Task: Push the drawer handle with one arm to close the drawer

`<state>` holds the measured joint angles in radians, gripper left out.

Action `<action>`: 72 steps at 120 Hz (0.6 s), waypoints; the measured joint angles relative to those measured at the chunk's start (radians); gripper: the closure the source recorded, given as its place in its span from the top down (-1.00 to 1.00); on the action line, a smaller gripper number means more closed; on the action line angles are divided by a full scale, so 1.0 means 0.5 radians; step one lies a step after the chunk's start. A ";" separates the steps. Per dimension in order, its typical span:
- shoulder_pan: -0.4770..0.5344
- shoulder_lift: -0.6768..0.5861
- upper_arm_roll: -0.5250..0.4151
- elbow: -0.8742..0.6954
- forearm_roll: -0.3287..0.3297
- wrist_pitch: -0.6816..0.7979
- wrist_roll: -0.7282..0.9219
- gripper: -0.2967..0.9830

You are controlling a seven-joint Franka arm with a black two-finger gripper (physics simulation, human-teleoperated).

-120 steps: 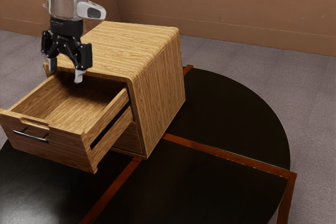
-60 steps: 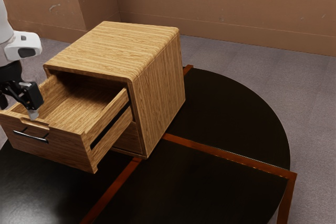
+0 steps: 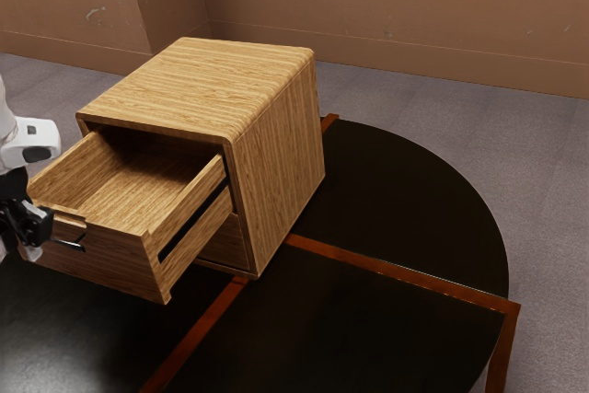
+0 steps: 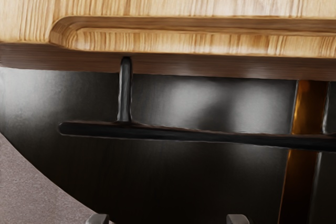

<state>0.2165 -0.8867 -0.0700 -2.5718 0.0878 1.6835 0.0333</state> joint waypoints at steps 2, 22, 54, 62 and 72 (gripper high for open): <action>0.001 0.000 0.000 -0.005 0.000 0.007 0.003 -0.32; 0.023 0.048 0.000 -0.019 -0.033 0.054 0.033 -0.53; 0.016 0.139 -0.012 0.010 -0.096 0.119 0.067 -0.64; 0.013 0.187 -0.014 0.030 -0.107 0.137 0.073 -0.65; 0.011 0.247 -0.021 0.059 -0.118 0.162 0.080 -0.66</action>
<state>0.2219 -0.7632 -0.0802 -2.5424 0.0288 1.7644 0.0733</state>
